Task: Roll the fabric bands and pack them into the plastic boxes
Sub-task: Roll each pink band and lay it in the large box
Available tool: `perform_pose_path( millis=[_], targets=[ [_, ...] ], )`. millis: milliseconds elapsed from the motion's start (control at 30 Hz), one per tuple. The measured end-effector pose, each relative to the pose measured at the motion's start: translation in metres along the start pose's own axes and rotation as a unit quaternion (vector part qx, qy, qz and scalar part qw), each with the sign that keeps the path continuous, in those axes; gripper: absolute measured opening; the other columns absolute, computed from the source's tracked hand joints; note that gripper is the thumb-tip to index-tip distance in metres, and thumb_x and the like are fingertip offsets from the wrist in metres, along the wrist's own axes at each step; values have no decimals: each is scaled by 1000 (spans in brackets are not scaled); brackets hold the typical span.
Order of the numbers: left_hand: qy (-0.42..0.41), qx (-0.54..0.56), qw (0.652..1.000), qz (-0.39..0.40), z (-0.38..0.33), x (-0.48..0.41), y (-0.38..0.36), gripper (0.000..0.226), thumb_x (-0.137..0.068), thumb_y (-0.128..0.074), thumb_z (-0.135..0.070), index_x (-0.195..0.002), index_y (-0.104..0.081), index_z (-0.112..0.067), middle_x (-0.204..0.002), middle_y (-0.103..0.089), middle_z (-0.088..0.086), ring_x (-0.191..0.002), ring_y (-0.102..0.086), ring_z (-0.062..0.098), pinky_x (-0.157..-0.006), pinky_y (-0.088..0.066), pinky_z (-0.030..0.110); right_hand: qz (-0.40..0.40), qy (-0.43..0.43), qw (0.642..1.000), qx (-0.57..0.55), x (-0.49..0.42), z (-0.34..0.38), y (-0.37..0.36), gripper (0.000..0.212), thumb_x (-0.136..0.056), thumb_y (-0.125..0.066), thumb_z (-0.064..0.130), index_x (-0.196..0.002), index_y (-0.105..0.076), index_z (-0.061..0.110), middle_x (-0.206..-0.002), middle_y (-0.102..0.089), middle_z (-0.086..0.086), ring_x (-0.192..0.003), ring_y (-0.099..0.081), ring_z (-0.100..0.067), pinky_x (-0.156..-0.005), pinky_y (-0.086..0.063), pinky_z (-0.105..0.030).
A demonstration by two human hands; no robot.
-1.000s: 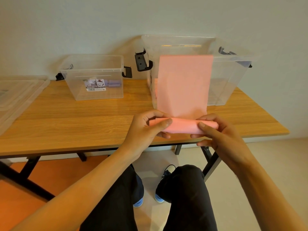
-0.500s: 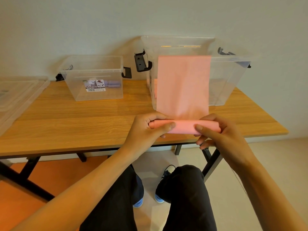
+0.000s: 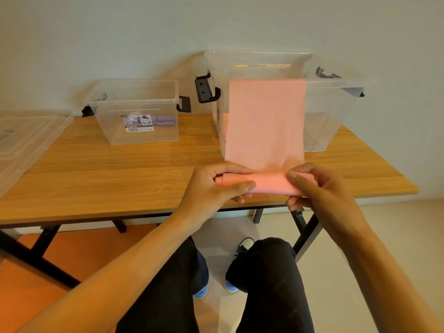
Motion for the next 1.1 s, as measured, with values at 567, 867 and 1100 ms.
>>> perform_pose_path(
  millis=[567,867,1100],
  targets=[
    [-17,-14,1000,-15,-3,0,0,20,-84,-75,-1,-103,-77,-9,-97,-78,6,-84,-76,28,-67,-61,27,22,-5,1000,1,2,2,0,34,-81,-72,25,-111,-69,9,-95,-75,-11,-71,-74,-29,-58,-61,-30],
    [-38,-83,996,-3,-3,4,1,27,-77,-83,-7,-101,-78,-17,-94,-77,-6,-90,-72,11,-71,-56,20,3,2,1000,17,1,-1,-1,25,-93,-62,25,-102,-71,3,-83,-72,-13,-58,-68,-27,-54,-58,-27],
    [5,-15,999,-36,6,2,4,26,-75,-83,-5,-100,-78,-10,-97,-77,4,-91,-74,23,-78,-63,38,50,12,999,11,9,-5,-6,36,-78,-75,14,-114,-69,10,-95,-74,-10,-72,-73,-29,-62,-62,-31]
  ],
)
Point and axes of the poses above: each hand's wrist, its own x-axis away from the middle knuckle, its own y-axis out of the back of the hand, z = x × y, the point moved 4 cm from there along -x, towards the middle knuckle
